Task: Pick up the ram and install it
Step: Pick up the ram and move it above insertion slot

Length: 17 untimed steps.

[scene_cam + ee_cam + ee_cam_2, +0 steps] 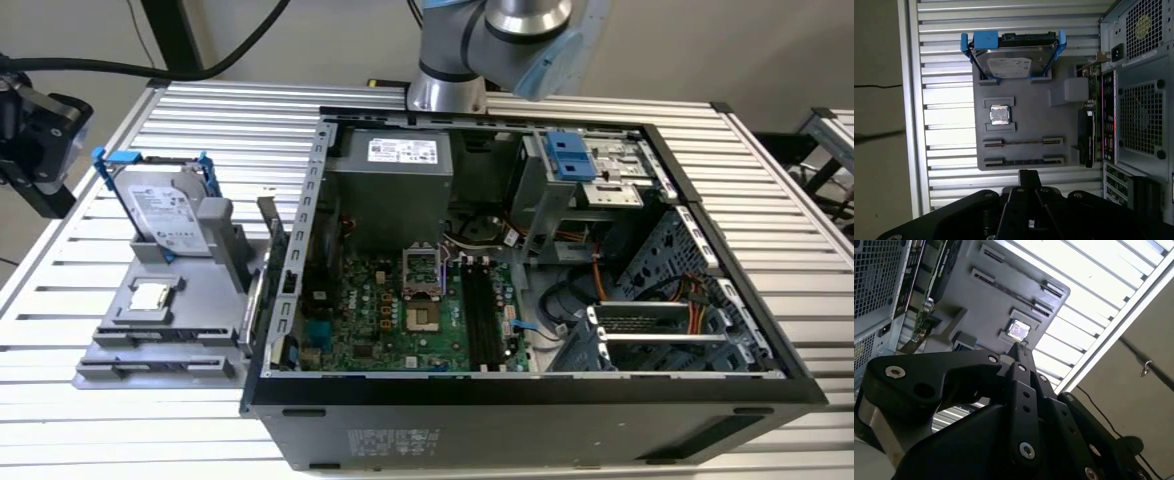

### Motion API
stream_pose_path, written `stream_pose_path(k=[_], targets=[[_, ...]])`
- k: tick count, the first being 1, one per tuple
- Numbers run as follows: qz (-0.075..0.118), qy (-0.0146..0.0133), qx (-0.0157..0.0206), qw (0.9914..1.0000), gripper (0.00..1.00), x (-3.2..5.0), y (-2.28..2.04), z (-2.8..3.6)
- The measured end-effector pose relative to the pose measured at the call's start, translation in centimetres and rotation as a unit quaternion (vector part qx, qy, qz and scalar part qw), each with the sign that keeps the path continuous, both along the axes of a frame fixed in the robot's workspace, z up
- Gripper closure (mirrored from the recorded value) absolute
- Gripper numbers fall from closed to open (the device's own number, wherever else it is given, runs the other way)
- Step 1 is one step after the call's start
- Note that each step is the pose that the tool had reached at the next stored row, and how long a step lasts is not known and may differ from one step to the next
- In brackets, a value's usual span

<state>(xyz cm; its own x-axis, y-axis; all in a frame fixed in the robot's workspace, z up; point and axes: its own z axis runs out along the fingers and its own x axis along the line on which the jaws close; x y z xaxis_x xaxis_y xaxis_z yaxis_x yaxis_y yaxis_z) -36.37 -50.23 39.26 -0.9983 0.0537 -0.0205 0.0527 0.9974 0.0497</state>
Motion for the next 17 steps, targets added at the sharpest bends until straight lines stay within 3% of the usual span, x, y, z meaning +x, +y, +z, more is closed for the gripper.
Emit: stream_pose_path(k=[4, 8, 13, 17], targets=[[0.025, 0.0000, -0.0001, 0.99968, 1.00, 0.00, 0.00, 0.00], [0.055, 0.0000, -0.0006, 0.99851, 1.00, 0.00, 0.00, 0.00], [0.093, 0.0000, -0.0006, 0.99567, 1.00, 0.00, 0.01, 0.00], [0.123, 0.0000, -0.0006, 0.99239, 1.00, 0.00, 0.01, 0.00]])
